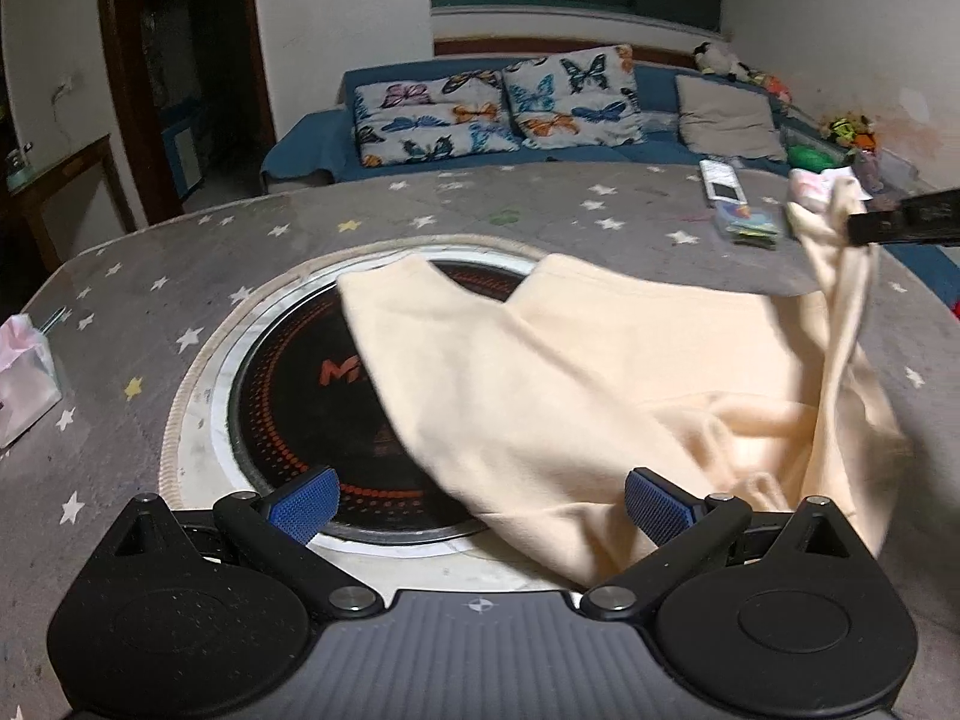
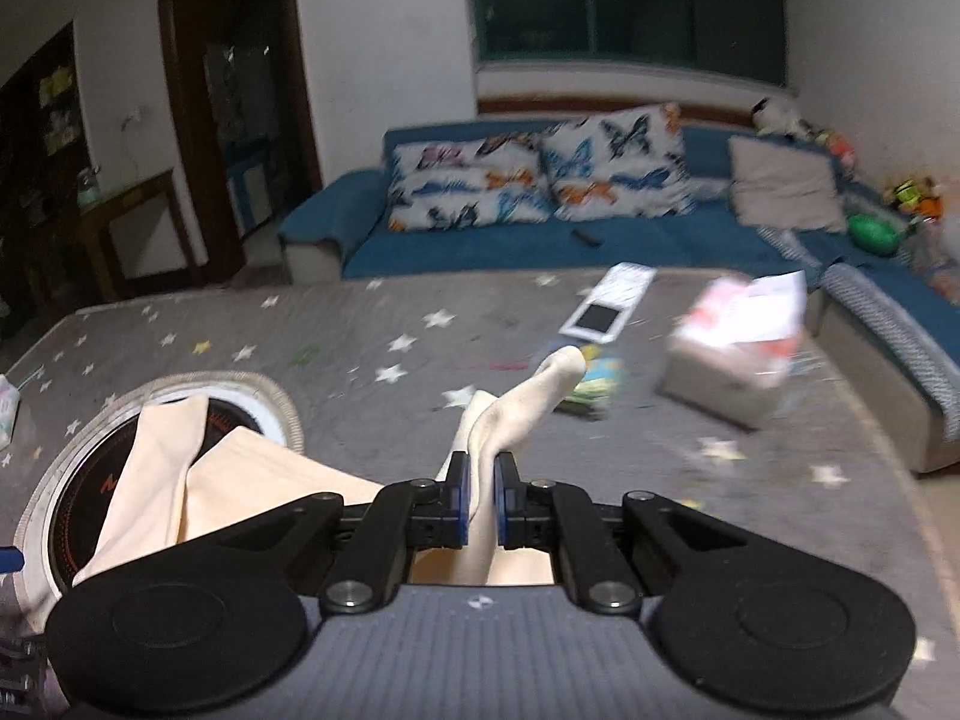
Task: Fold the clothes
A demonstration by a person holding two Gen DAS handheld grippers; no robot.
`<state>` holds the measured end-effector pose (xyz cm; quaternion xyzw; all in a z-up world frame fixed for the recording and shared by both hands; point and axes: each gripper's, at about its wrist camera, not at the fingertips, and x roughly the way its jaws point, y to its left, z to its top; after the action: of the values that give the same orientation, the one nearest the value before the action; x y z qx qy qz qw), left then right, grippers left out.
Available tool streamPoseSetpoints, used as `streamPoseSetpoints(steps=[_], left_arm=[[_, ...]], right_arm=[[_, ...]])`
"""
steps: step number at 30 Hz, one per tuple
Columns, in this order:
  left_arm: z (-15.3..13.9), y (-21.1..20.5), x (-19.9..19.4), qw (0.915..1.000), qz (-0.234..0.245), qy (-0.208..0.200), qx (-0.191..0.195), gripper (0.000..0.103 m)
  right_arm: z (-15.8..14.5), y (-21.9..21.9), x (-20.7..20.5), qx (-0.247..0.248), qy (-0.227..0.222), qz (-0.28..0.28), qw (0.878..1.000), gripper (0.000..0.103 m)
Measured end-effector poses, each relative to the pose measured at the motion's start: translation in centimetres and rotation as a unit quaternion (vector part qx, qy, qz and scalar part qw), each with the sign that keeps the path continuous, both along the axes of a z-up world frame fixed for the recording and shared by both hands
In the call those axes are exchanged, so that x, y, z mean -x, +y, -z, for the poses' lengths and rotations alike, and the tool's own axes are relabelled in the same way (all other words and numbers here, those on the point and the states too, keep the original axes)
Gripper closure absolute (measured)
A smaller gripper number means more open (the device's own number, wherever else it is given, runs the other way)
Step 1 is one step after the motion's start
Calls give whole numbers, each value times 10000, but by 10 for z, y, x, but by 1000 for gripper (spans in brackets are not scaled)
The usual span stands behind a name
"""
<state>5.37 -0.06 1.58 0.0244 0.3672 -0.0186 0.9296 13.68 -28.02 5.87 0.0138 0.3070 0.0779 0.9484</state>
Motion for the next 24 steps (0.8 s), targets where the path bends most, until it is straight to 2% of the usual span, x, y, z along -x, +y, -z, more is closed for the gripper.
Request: streamPoseSetpoints(steps=[5,9,12,16,20,22,24], left_arm=[[-11,-13,12,9993,291,-208,97,0],[-15,-25,19,9979,565,-306,120,0],[-14,-32,24,9968,720,-334,92,1],[-6,-38,29,9953,945,-211,29,5],[1,-40,33,9948,1016,-88,-22,11],[1,-40,31,9951,982,-83,-30,13],[-1,-40,27,9956,927,-126,-12,15]], right_arm=[[-14,-39,49,11,-287,391,9988,96],[-12,-66,86,-17,-339,739,9967,96],[-4,-84,108,-60,-264,1033,9943,96],[23,-112,126,-186,198,1467,9888,95],[50,-129,132,-123,581,1792,9820,89],[55,-131,134,-39,606,1934,9792,81],[56,-134,135,21,553,2059,9770,79]])
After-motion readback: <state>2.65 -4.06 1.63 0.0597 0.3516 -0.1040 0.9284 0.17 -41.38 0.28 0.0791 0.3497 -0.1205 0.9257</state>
